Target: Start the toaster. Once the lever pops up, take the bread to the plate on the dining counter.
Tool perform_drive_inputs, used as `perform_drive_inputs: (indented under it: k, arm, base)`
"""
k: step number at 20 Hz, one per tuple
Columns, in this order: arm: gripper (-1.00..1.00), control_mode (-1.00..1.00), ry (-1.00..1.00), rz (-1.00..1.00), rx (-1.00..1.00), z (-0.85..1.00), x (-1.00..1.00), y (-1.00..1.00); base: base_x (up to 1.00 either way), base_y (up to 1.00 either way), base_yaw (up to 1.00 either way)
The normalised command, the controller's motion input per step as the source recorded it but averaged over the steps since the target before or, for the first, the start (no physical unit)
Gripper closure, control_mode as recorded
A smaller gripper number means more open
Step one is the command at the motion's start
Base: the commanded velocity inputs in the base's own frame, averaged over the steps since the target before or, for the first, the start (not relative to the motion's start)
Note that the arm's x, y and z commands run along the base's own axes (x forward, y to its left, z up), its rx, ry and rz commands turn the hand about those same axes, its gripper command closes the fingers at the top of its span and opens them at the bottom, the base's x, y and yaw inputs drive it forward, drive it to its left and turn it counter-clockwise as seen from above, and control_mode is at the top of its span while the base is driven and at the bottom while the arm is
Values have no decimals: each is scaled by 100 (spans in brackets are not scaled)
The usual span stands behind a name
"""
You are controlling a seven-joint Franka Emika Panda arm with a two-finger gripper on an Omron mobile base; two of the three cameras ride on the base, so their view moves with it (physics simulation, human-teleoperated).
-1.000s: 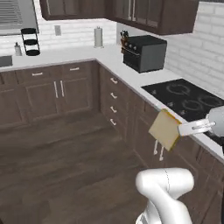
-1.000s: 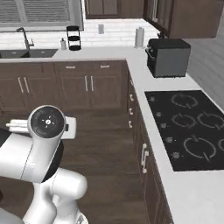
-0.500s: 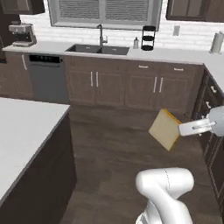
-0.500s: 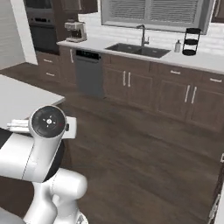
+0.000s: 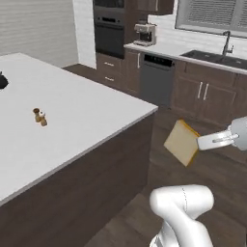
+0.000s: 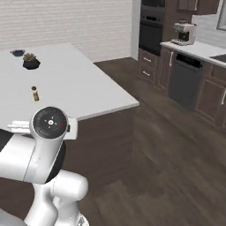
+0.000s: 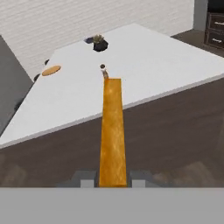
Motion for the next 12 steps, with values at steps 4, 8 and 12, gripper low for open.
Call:
perform_drive_inputs:
  k: [4, 8, 12]
  arm:
    - [100, 100, 0, 0, 0, 0, 0, 0]
    - [100, 100, 0, 0, 0, 0, 0, 0]
    - [100, 100, 0, 0, 0, 0, 0, 0]
  base:
    - [0, 1, 75]
    - [0, 0, 44]
    - [0, -1, 11]
